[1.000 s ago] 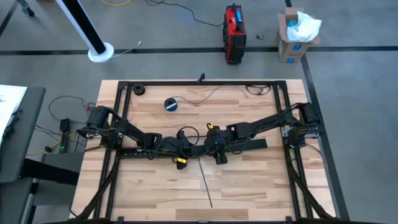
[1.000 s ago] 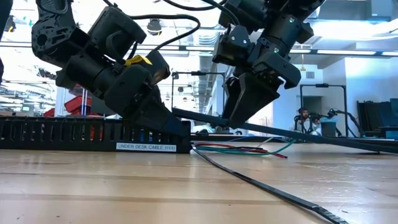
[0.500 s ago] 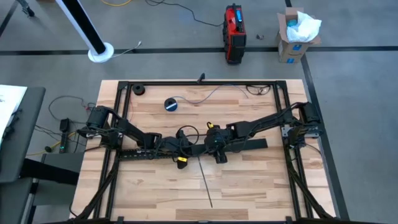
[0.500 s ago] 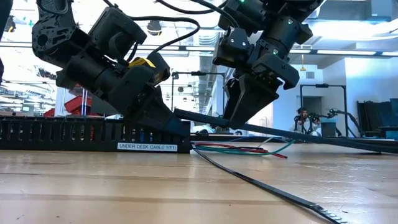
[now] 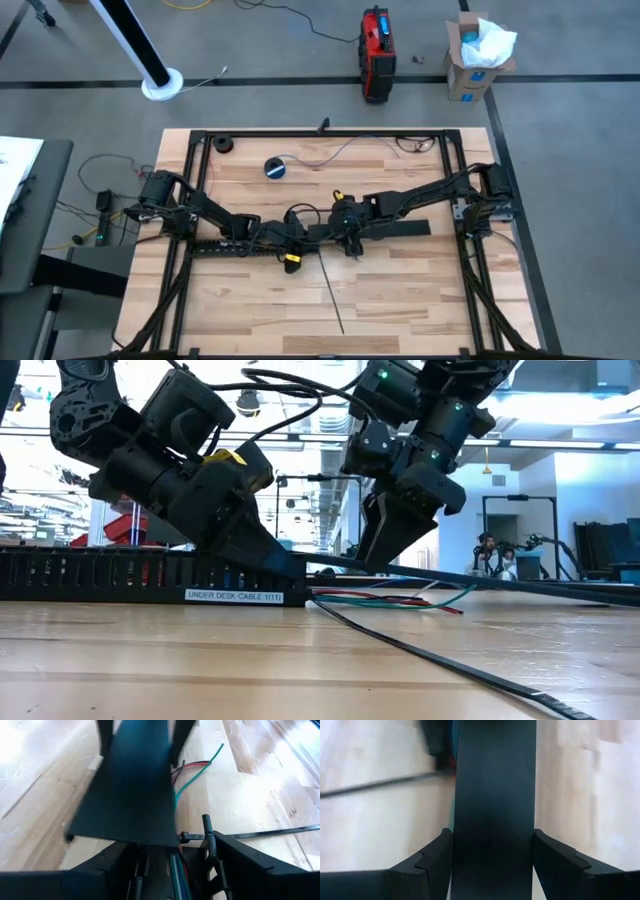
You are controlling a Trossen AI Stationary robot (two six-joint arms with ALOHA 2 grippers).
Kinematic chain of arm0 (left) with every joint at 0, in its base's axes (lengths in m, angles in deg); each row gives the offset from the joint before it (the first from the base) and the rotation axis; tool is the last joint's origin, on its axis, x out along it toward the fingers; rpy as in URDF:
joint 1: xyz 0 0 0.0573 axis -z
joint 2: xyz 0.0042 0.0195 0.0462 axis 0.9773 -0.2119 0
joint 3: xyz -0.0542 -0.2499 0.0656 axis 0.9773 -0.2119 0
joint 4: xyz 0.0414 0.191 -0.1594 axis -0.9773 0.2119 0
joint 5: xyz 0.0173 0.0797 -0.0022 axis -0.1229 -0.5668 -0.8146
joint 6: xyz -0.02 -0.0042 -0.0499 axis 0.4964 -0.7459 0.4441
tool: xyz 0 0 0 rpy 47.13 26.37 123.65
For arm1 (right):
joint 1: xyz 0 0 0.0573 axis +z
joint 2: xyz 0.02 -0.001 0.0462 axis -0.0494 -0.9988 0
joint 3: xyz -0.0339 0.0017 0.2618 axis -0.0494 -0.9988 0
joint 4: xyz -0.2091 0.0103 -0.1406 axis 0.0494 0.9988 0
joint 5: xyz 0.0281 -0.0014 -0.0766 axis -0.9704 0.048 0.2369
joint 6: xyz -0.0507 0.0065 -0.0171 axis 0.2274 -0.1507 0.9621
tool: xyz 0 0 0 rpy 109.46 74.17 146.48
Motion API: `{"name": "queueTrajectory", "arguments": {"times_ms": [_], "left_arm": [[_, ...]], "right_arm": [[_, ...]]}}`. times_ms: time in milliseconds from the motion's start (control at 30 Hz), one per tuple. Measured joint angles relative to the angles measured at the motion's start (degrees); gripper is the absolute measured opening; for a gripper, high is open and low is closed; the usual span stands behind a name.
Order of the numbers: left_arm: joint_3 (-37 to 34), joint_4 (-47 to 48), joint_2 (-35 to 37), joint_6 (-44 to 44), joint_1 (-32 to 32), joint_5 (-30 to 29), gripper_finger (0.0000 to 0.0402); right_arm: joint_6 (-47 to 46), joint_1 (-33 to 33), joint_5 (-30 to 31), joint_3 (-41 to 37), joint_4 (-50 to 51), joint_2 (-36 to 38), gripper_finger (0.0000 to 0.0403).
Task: Ziptie cables
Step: Close the black cable duct with the black cable duct cover
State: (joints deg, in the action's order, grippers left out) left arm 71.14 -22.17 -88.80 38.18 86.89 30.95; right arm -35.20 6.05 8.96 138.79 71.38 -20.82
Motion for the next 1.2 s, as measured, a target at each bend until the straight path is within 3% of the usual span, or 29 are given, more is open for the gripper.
{"name": "queueTrajectory", "arguments": {"times_ms": [1200], "left_arm": [[-0.1,0.0,0.0,0.7,0.0,-0.9,0.0209]], "right_arm": [[-1.6,3.0,3.4,0.1,1.7,3.1,0.0226]]}}
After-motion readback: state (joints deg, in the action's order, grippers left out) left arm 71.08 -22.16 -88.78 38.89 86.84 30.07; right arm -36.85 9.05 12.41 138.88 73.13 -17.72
